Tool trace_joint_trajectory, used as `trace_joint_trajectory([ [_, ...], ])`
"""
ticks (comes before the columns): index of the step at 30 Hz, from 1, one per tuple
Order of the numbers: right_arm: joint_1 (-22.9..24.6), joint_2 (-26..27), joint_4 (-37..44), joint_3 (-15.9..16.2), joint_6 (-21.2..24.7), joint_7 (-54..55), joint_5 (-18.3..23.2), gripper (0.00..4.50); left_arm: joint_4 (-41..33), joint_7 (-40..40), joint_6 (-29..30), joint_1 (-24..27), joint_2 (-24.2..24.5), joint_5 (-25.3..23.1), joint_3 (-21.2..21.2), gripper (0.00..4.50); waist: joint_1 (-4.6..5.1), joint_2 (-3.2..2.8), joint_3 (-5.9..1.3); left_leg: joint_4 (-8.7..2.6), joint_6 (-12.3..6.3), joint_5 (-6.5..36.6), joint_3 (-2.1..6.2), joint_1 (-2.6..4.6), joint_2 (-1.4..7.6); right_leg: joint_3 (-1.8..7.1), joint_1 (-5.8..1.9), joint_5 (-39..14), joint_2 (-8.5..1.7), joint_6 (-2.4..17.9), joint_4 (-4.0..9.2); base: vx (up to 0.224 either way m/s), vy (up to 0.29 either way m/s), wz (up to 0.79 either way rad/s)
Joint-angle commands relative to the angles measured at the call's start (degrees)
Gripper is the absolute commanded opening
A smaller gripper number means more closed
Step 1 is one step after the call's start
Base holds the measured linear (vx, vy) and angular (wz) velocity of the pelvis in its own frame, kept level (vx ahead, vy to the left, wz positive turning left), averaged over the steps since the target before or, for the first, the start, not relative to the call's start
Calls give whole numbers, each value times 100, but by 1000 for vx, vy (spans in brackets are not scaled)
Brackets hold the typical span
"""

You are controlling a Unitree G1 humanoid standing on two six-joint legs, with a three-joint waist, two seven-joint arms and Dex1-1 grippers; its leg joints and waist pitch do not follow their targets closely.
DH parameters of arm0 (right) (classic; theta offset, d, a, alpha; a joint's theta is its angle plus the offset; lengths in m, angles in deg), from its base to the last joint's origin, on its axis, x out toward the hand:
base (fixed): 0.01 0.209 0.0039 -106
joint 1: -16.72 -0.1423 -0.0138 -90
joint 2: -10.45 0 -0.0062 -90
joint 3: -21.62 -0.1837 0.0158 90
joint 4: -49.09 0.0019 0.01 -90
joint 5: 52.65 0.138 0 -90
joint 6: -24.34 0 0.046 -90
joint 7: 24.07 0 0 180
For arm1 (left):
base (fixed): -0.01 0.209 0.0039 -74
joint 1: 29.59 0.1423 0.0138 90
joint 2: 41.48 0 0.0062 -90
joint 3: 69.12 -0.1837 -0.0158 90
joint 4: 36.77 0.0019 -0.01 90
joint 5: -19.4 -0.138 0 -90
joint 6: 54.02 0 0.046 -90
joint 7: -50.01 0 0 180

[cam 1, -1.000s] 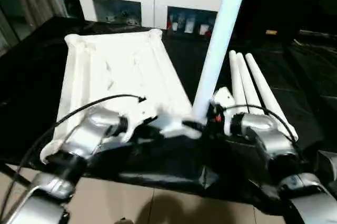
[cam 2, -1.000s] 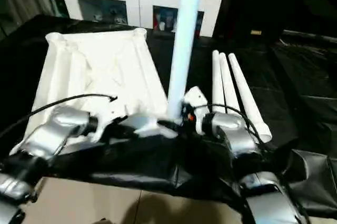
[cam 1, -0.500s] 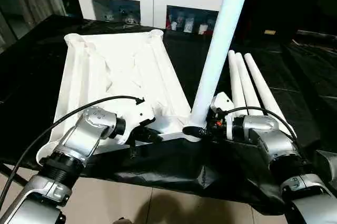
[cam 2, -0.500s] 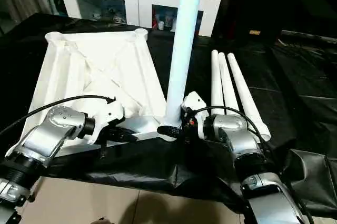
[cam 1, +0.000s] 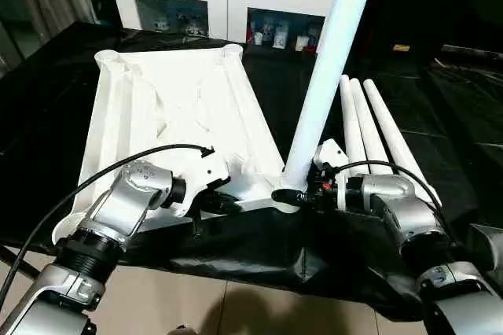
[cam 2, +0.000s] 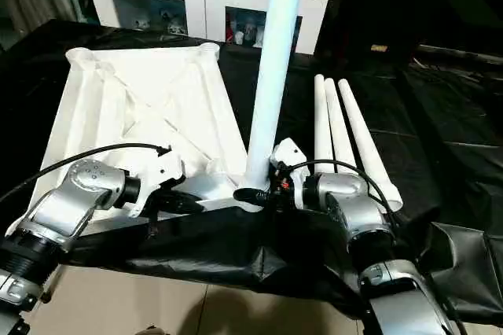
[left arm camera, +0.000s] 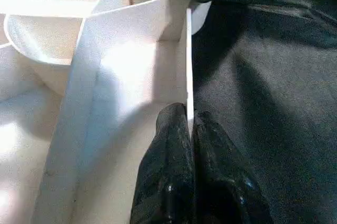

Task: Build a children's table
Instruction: Rotate leg to tighten

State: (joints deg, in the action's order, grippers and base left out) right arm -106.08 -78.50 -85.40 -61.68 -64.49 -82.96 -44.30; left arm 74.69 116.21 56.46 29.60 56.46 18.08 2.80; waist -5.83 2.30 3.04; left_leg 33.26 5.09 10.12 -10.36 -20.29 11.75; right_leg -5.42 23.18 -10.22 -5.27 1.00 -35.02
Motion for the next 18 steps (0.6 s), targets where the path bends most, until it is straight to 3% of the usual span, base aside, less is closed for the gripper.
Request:
trace_joint_trajectory([
  [1,-108,371,-506,-432,33,1542,-4,274,538,-681,98,-233,-681,16,-59,0,20,-11,-337,-398,-151,1183,25,44,154,325,-278,-1451,-347,1187,439,0,0,0],
  [3,-130,474,-614,-516,23,1878,7,273,691,-913,123,-313,-798,-38,-22,0,27,12,-344,-403,-25,1385,42,57,140,309,-295,-1967,-374,1035,485,0,0,0],
  [4,-194,693,-841,-698,-5,2650,36,273,1036,-1474,271,-509,-1058,-136,87,0,23,-21,-349,-401,-13,1413,46,67,144,312,-287,-2021,-379,1002,492,0,0,0],
  [6,-325,959,-1157,-927,-55,3720,55,273,1522,-2225,298,-784,-1399,-238,239,0,51,-31,-336,-395,53,1644,36,142,127,300,-213,-2372,-361,911,563,0,0,0],
  [8,-414,1098,-1307,-1027,-74,4155,75,273,1770,-2570,244,-931,-1578,-272,309,0,36,-20,-340,-397,-5,1618,44,98,120,291,-236,-2483,-369,806,582,0,0,0],
  [9,-529,1245,-1473,-1100,-104,4621,72,273,2048,-2922,162,-1100,-1785,-284,385,0,51,-60,-332,-393,-19,1699,32,123,109,289,-188,-2545,-340,759,613,0,0,0],
  [11,-697,1437,-1654,-1173,-218,4881,16,273,2346,-3175,14,-1282,-2035,-344,423,0,27,-45,-351,-391,-29,1743,38,120,103,277,-200,-2549,-339,705,613,0,0,0],
  [13,-755,1500,-1684,-1186,-257,4866,12,273,2407,-3171,-21,-1326,-2107,-355,405,0,0,-38,-363,-407,-89,1608,53,45,113,275,-251,-2299,-350,665,582,0,0,0],
  [17,-789,1541,-1659,-1195,-289,4684,45,273,2426,-3117,-50,-1340,-2122,-396,345,0,-16,-45,-378,-408,-177,1475,50,17,117,280,-272,-1998,-349,737,539,0,0,0],
  [18,-786,1564,-1621,-1206,-276,4383,119,342,2468,-3110,-76,-1353,-2121,-402,337,0,-20,-46,-376,-406,-186,1468,47,20,116,281,-268,-1981,-351,749,541,0,0,0],
])
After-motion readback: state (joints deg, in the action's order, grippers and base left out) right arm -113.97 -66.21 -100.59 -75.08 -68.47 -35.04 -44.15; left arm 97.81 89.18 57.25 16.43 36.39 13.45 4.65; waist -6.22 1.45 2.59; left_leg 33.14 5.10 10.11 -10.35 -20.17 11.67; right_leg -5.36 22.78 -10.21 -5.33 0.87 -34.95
